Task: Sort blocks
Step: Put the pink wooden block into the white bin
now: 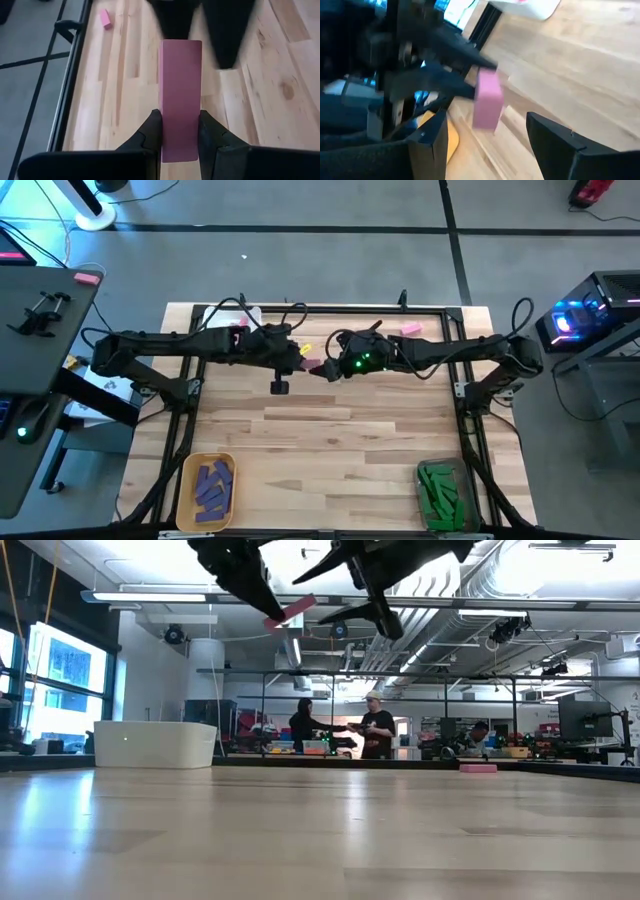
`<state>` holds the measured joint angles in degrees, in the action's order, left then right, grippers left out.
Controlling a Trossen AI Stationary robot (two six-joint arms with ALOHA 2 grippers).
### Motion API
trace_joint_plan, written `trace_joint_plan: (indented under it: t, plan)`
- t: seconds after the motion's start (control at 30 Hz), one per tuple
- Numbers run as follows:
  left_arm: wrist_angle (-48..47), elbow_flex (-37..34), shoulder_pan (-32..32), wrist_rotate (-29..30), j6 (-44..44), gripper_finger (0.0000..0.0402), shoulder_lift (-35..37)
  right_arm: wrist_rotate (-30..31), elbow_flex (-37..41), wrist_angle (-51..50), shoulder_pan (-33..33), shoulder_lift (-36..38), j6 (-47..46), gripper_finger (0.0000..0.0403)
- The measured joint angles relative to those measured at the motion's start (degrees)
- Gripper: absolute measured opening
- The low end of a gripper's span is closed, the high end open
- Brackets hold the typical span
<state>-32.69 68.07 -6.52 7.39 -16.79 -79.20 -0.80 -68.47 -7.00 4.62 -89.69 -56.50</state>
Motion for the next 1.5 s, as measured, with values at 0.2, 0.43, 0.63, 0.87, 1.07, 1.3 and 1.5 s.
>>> trace_joint_plan:
  t: [0.2,0.43,0.63,0.87,1.07,1.3,1.5]
  plan:
    - [2.21,-0.04,1.31,0.08,0.26,0.0045,-1.68,0.16,0.0,0.3,0.75,0.0,-0.1,0.0204]
    - [5.6,-0.04,0.91,0.87,0.67,0.0045,-1.66,0.17,0.0,-0.39,0.75,0.0,-0.12,0.0193]
    - [5.73,-0.04,0.91,-0.47,0.68,0.0045,-1.64,1.73,0.0,-0.5,0.75,0.0,-0.43,0.011]
    - [5.84,-0.04,0.91,-0.54,0.39,0.0045,-1.64,1.9,0.02,-0.3,0.77,0.0,-0.18,0.0009]
    - [5.93,-0.04,0.88,-1.54,0.68,0.0045,-1.64,1.24,0.03,-0.31,1.1,0.0,-0.2,0.0008]
    - [3.82,-0.02,0.95,-0.71,-0.8,0.013,-1.02,0.95,0.09,0.0,1.23,0.01,0.45,0.0003]
    - [-9.3,-0.04,-1.32,3.68,-0.68,0.0196,3.95,0.96,0.07,0.08,2.27,0.98,1.65,0.0001]
